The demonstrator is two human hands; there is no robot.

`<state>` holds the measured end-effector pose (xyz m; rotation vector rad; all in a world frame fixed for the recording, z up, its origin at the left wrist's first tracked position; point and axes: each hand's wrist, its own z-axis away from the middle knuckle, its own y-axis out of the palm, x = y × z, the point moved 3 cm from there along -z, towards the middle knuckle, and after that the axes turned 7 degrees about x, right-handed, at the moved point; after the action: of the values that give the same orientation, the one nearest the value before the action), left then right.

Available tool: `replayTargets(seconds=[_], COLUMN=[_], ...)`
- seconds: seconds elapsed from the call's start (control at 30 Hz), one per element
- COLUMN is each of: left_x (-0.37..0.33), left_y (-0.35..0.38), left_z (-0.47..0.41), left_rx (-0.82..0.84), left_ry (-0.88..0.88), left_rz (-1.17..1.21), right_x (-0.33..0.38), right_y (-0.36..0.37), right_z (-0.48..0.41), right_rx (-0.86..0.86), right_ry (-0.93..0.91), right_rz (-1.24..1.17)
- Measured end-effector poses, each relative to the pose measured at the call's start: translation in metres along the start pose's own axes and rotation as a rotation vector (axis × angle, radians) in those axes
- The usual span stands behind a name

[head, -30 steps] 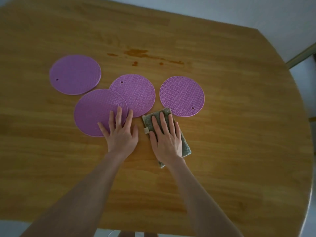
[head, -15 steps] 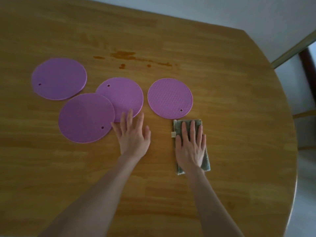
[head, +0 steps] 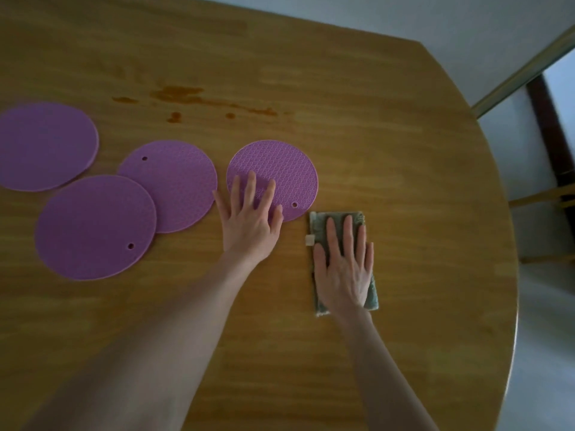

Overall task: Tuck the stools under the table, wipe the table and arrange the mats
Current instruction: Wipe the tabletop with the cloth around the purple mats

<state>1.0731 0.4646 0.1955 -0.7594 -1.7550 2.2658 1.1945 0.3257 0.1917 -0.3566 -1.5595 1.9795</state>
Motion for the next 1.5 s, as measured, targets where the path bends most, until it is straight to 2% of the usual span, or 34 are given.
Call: replayTargets(seconds=[0.2, 0.47, 0.67, 0.8, 0.93, 1.1, 1.23, 1.37, 1.5], left_x=[0.000, -0.002, -0.002, -0.001, -0.001, 0.052, 0.112, 0.124, 0.123], left_y=[0.005, 0.005, 0.003, 0.000, -0.010, -0.040, -0.048, -0.044, -0.042], left_z=[-0.001, -0.001, -0.003, -0.004, -0.003, -0.015, -0.029, -0.031, -0.031], left_rx=[0.020, 0.018, 0.076, 0.046, 0.019, -0.048, 0.011, 0.079, 0.075], left_ry=[-0.019, -0.008, -0.055, -0.038, -0.015, -0.074, -0.087, -0.094, -0.090], left_rz=[-0.060, -0.038, -0.075, -0.025, 0.031, -0.011, -0.135, -0.168, -0.155], right_x=[-0.004, -0.011, -0.014, 0.017, 0.030, 0.028, 0.046, 0.069, 0.092], right_y=[-0.023, -0.020, -0.042, -0.057, -0.058, -0.061, -0.066, -0.069, -0.073], right_z=[-0.073, -0.052, -0.123, -0.175, -0.183, -0.186, -0.209, -0.238, -0.259], right_rx=[0.036, 0.016, 0.049, 0.078, 0.073, 0.076, 0.102, 0.137, 0.134], right_ry=[0.115, -0.066, 0.038, -0.015, -0.053, -0.042, -0.058, -0.102, -0.148], right_rz=[-0.060, -0.009, -0.027, -0.045, -0.021, -0.001, 0.023, 0.059, 0.074])
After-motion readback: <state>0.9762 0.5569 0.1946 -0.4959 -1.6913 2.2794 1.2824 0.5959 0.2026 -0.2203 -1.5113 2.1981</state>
